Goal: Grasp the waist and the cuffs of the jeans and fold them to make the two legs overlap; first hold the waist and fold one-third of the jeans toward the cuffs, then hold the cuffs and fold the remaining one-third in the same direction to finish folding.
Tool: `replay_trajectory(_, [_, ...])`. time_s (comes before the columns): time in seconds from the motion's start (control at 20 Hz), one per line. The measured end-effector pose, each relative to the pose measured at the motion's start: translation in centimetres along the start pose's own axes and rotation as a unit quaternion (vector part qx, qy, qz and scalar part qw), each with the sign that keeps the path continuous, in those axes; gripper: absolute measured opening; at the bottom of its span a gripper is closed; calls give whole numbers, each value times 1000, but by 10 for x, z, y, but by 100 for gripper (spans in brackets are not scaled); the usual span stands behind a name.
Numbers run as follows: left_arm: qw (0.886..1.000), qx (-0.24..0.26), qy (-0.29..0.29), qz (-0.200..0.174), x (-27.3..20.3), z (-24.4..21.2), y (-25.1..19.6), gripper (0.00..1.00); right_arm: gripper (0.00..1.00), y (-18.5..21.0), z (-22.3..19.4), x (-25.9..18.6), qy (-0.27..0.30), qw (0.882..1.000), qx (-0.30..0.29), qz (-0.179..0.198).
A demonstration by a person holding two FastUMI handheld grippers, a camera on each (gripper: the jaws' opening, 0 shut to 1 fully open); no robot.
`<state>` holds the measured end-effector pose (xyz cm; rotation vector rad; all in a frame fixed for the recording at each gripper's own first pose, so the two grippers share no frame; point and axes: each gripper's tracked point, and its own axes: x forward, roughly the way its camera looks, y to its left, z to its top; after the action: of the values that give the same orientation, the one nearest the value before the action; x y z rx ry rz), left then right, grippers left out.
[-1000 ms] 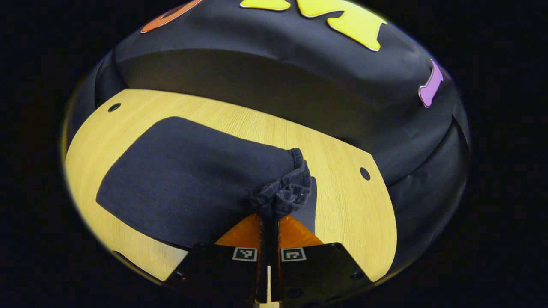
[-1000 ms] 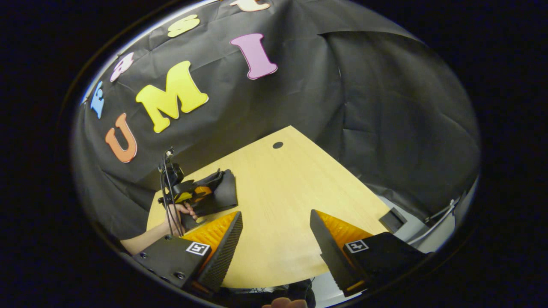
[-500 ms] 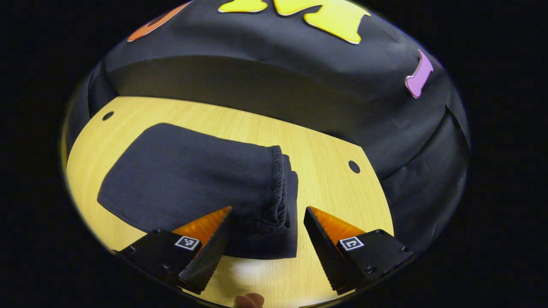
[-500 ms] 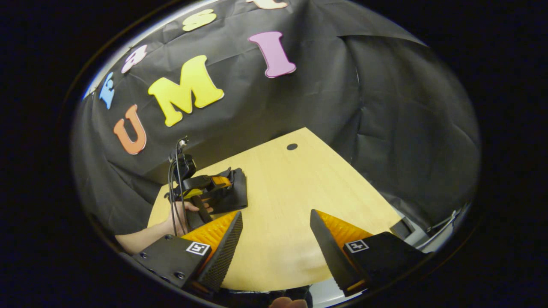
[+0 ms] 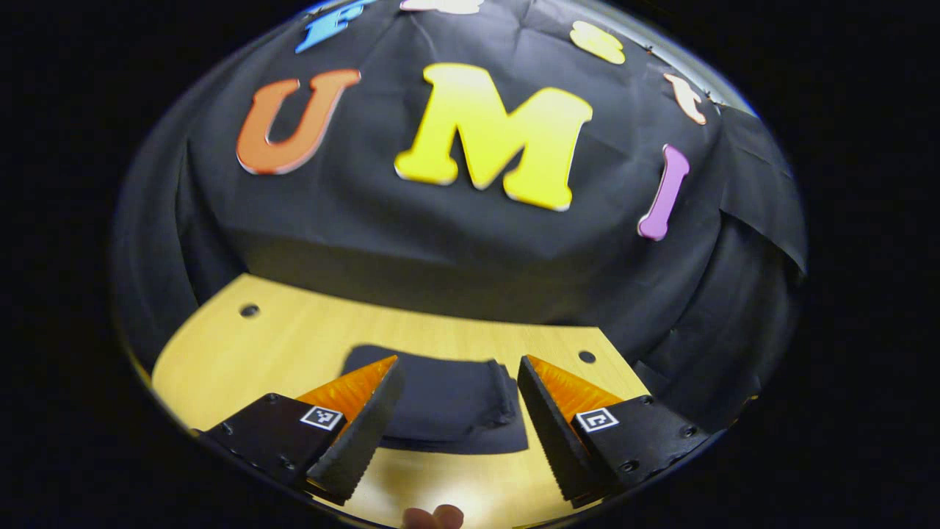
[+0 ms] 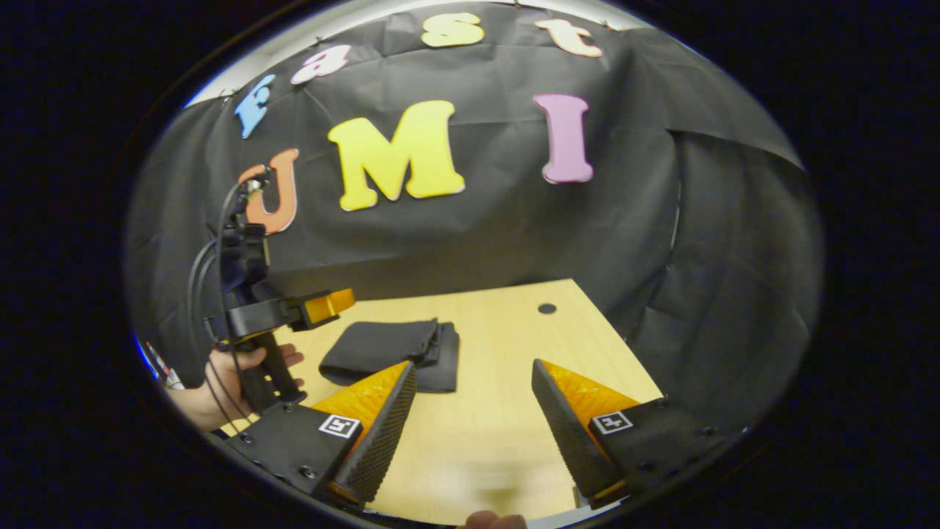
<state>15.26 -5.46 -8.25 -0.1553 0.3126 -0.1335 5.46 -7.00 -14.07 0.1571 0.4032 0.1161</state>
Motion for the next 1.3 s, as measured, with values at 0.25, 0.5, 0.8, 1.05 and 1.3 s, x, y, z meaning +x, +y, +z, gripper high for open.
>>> replay_trajectory(0.25, [991,41,-120,39,-83,70,32,100,93,78,69,-14,-125,991,-49,25])
replay_trajectory(0.5, [984,49,-157,61,-145,94,51,98,93,121,96,-45,-227,971,-72,30])
replay_trajectory(0.8, [980,71,-171,76,-187,77,65,98,93,138,70,-75,-253,965,-70,9])
replay_trajectory(1.05, [984,66,-156,63,-197,59,63,98,93,137,54,-84,-247,968,-50,1])
replay_trajectory(1.3, [984,71,-157,56,-199,58,58,98,96,138,50,-85,-246,968,-47,-5])
